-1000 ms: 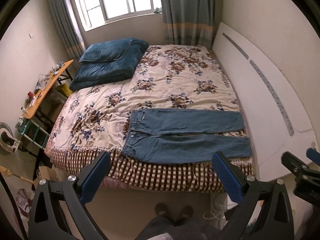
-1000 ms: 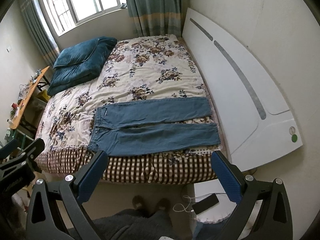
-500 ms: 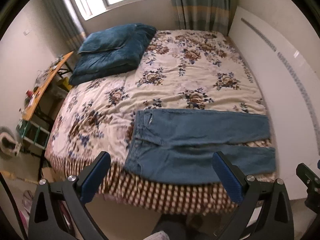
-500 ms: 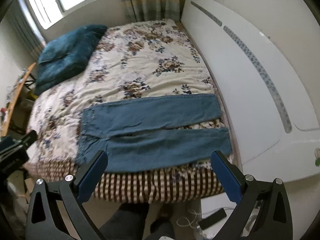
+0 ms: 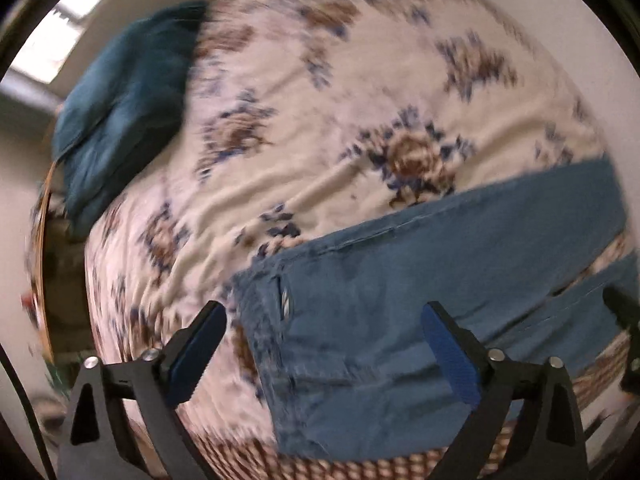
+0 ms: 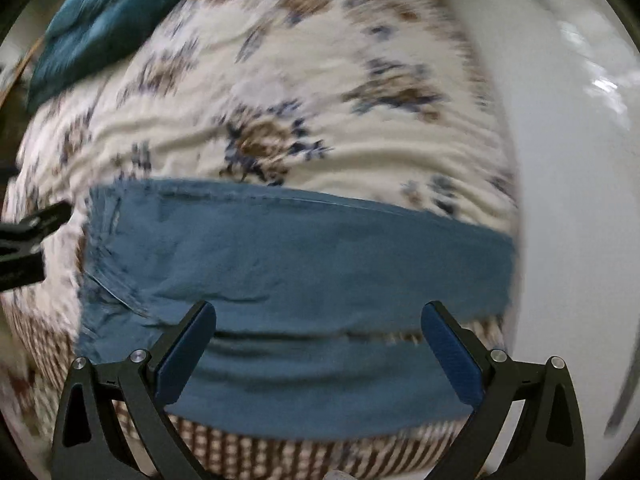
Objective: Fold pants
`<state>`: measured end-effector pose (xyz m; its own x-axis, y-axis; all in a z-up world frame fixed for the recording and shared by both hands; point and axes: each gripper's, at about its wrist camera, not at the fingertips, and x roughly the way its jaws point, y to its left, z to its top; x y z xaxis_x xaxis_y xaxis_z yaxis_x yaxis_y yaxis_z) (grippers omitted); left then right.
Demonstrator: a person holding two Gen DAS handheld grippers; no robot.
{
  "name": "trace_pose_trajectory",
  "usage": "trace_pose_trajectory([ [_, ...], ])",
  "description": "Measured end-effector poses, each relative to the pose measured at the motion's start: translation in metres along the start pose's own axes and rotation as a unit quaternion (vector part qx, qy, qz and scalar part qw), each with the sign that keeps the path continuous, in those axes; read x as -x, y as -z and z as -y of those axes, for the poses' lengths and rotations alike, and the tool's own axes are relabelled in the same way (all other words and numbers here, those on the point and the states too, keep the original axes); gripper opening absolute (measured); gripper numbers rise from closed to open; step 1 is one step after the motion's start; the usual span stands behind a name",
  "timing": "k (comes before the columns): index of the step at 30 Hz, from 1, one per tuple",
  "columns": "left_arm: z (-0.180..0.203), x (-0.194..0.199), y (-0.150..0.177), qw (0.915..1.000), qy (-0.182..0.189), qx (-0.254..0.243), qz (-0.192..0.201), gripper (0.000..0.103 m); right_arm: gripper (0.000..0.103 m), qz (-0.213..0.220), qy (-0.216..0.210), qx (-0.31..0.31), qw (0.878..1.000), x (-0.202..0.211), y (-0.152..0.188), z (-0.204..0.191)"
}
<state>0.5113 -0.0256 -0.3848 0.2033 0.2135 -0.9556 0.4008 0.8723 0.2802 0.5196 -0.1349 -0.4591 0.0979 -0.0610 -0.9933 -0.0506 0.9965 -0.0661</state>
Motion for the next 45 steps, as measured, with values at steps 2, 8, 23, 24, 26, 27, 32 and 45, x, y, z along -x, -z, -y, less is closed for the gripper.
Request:
trace_pose_trajectory([
  [2,0.011,-0.048,-0.023,0.9987,0.007,-0.042,-0.027,0.097,0.103,-0.031,-0.002,0.046,0.998,-0.052,-0.031,-0.002],
  [8,0.045,-0.171,-0.069,0.9858,0.036,-0.123,-0.108,0.097,0.103,-0.136,-0.012,0.147,0.98,-0.198,-0.083,-0.008],
  [23,0.06,-0.23,-0.075,0.9573,0.112,-0.204,-0.171,0.016,0.029,-0.206,-0.043,0.319,0.924,-0.304,-0.091,-0.015],
  [24,0.056,-0.221,-0.074,0.9608,0.108,-0.194,-0.165,0.015,0.021,-0.194,-0.034,0.311,0.93,-0.298,-0.087,-0.013],
  [26,0.049,-0.199,-0.066,0.9679,0.101,-0.179,-0.144,0.012,0.016,-0.175,-0.035,0.296,0.938,-0.283,-0.076,-0.009],
  [27,0.047,-0.187,-0.062,0.9709,0.097,-0.174,-0.134,0.012,0.016,-0.166,-0.032,0.28,0.945,-0.273,-0.069,-0.006],
  [32,0.034,-0.114,-0.022,0.9867,0.083,-0.121,-0.07,0.011,0.014,-0.132,-0.028,0.226,0.965,-0.224,-0.011,0.001],
  [45,0.08,-0.053,0.162,0.9675,0.169,0.151,-0.112,0.01,0.012,-0.11,-0.055,0.118,0.985,-0.127,0.165,-0.001],
])
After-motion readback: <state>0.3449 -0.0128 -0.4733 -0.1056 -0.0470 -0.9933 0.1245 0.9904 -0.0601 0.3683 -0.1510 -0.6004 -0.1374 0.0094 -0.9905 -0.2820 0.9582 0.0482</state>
